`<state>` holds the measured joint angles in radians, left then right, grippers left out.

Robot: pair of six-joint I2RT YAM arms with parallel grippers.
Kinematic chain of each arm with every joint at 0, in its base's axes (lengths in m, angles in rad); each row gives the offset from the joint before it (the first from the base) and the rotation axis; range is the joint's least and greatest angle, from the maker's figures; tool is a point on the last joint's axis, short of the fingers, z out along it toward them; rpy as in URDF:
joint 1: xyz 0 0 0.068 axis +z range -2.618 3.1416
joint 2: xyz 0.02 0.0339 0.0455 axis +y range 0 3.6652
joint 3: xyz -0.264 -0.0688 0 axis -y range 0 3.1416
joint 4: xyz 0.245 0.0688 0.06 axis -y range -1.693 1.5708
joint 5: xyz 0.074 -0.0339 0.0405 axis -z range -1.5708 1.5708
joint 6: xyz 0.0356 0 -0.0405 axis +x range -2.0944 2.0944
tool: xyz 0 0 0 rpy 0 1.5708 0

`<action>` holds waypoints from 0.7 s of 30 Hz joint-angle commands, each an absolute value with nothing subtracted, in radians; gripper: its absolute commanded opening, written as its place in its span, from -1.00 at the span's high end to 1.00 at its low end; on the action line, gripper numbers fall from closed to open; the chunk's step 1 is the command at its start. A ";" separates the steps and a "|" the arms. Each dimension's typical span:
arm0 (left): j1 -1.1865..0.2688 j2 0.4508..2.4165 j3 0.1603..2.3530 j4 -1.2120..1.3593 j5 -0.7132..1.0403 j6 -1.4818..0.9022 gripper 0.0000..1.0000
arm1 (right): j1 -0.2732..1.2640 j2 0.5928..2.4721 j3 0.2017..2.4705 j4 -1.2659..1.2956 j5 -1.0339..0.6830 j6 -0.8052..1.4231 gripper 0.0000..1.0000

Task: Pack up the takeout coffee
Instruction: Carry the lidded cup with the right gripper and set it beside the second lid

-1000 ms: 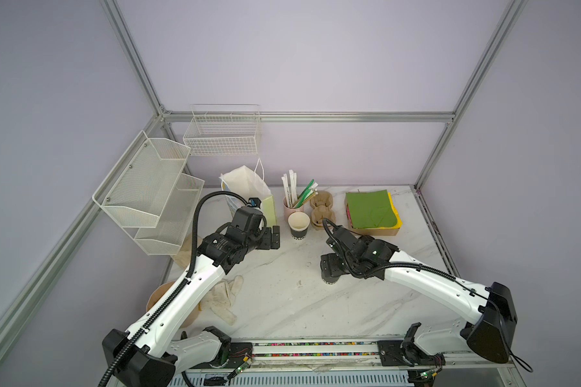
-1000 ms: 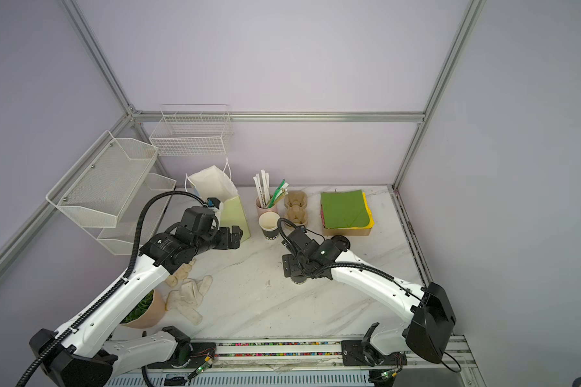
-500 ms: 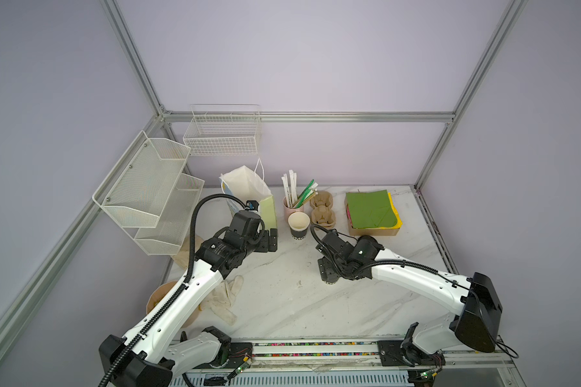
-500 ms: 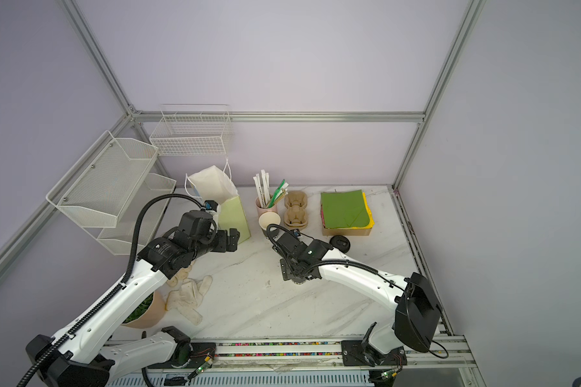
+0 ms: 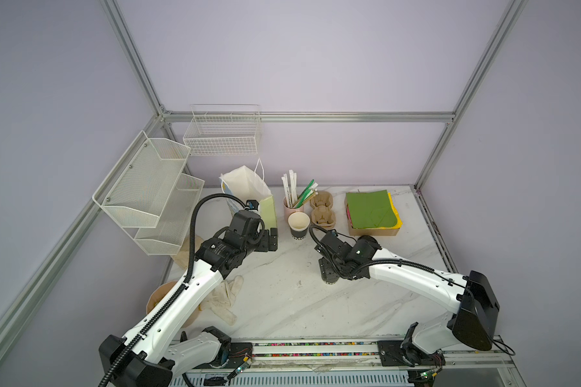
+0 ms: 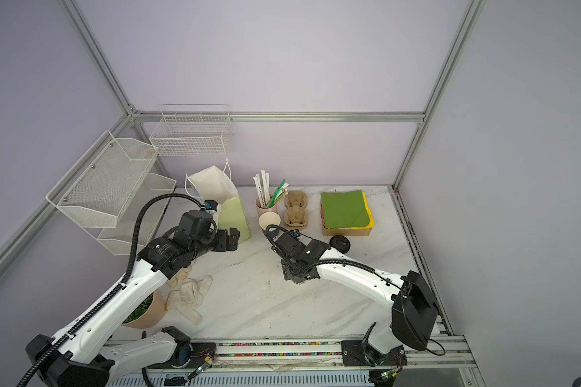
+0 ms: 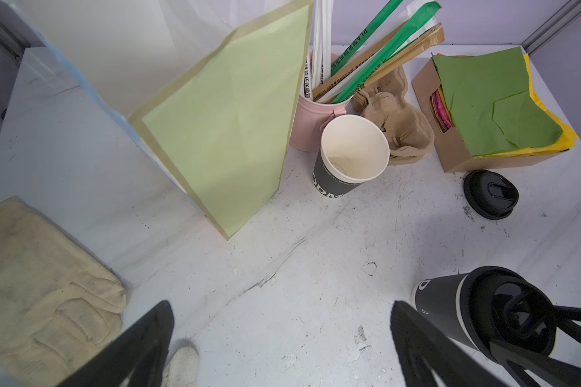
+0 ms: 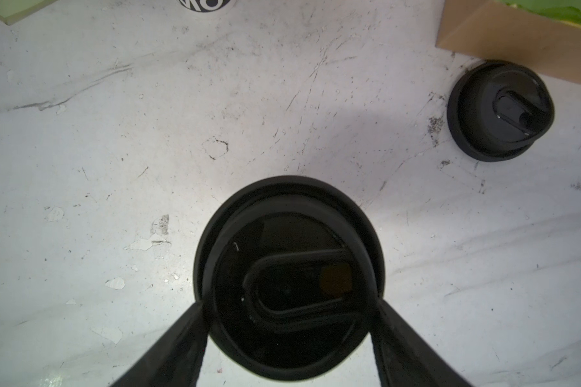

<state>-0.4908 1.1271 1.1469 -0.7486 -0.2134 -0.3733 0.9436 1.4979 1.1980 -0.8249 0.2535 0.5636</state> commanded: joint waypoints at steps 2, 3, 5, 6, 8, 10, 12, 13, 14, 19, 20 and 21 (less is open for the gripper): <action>-0.480 1.117 1.113 -0.717 -0.218 -0.352 -0.99 | 0.948 1.490 1.202 -0.842 0.290 0.571 -0.52; -0.480 1.118 1.113 -0.718 -0.215 -0.351 -0.99 | 0.949 1.484 1.201 -0.842 0.291 0.572 -0.50; -0.479 1.120 1.113 -0.717 -0.212 -0.351 -1.00 | 0.948 1.475 1.196 -0.840 0.296 0.577 -0.49; -0.479 1.120 1.114 -0.718 -0.210 -0.351 -1.00 | 0.950 1.472 1.191 -0.837 0.298 0.579 -0.49; -0.477 1.121 1.115 -0.717 -0.208 -0.351 -1.00 | 0.948 1.463 1.181 -0.827 0.294 0.581 -0.48; -0.476 1.123 1.114 -0.716 -0.204 -0.351 -1.00 | 0.948 1.457 1.173 -0.818 0.289 0.584 -0.47; -0.475 1.123 1.113 -0.716 -0.204 -0.351 -1.00 | 0.948 1.452 1.172 -0.824 0.291 0.598 -0.46; -0.475 1.123 1.113 -0.716 -0.204 -0.351 -1.00 | 0.948 1.448 1.173 -0.827 0.293 0.602 -0.45; -0.475 1.123 1.112 -0.716 -0.204 -0.351 -1.00 | 0.948 1.443 1.174 -0.832 0.296 0.609 -0.44; -0.474 1.124 1.112 -0.716 -0.203 -0.351 -0.99 | 0.948 1.388 1.184 -0.870 0.348 0.664 -0.43; -0.474 1.124 1.111 -0.716 -0.201 -0.351 -0.99 | 0.947 1.379 1.184 -0.880 0.360 0.675 -0.43; -0.474 1.125 1.112 -0.716 -0.200 -0.351 -0.99 | 0.948 1.379 1.185 -0.898 0.380 0.692 -0.43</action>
<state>-0.4789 1.1286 1.1469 -0.7483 -0.2096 -0.3729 0.9436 1.4151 1.1839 -0.8349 0.3077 0.6304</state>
